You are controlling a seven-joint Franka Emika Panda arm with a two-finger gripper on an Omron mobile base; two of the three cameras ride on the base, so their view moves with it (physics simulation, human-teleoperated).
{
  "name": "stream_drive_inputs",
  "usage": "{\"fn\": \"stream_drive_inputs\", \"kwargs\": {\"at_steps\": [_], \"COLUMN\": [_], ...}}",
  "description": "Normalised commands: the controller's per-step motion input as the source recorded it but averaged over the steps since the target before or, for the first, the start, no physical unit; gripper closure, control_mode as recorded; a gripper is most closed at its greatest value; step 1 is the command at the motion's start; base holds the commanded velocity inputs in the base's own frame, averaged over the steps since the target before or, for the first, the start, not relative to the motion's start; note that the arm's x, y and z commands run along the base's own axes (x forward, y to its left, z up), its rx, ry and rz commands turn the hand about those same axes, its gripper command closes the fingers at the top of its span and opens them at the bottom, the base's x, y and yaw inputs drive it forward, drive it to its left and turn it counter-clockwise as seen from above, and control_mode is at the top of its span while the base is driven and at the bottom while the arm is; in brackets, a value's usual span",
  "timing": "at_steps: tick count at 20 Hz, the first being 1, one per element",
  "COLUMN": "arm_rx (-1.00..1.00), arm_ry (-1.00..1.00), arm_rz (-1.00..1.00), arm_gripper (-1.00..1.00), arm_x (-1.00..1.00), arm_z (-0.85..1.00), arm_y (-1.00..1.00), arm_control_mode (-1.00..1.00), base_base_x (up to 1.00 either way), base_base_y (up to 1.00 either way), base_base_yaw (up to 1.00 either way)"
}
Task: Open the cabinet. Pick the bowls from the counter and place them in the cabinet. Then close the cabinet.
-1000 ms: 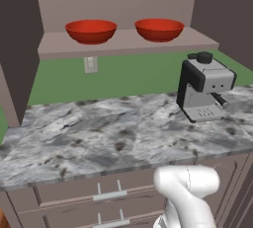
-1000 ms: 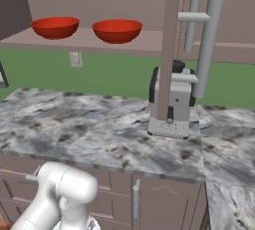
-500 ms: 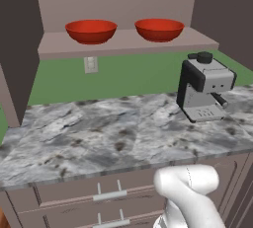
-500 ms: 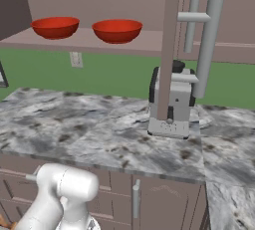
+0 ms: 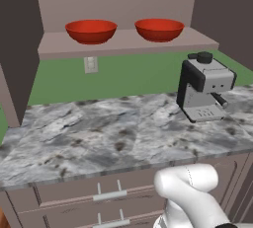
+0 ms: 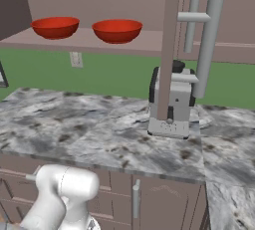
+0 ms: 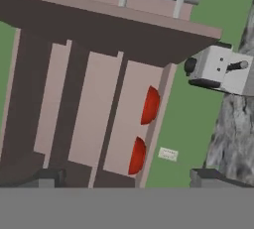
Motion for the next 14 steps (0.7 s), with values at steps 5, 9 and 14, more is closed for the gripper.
{"fn": "stream_drive_inputs", "kwargs": {"at_steps": [5, 9, 14], "arm_rx": [-0.08, -0.03, 0.0], "arm_ry": [0.15, 0.01, 0.02], "arm_rz": [0.0, 0.0, 0.0], "arm_gripper": [-1.0, -1.0, -1.0], "arm_x": [0.46, 0.38, 0.24], "arm_z": [-0.07, -0.06, 0.0], "arm_y": [-0.04, -0.22, -0.33], "arm_control_mode": [-1.0, -1.0, -1.0], "base_base_x": [0.0, 0.0, 0.0], "base_base_y": [0.0, 0.0, 0.0], "base_base_yaw": [0.0, 0.0, 0.0]}}
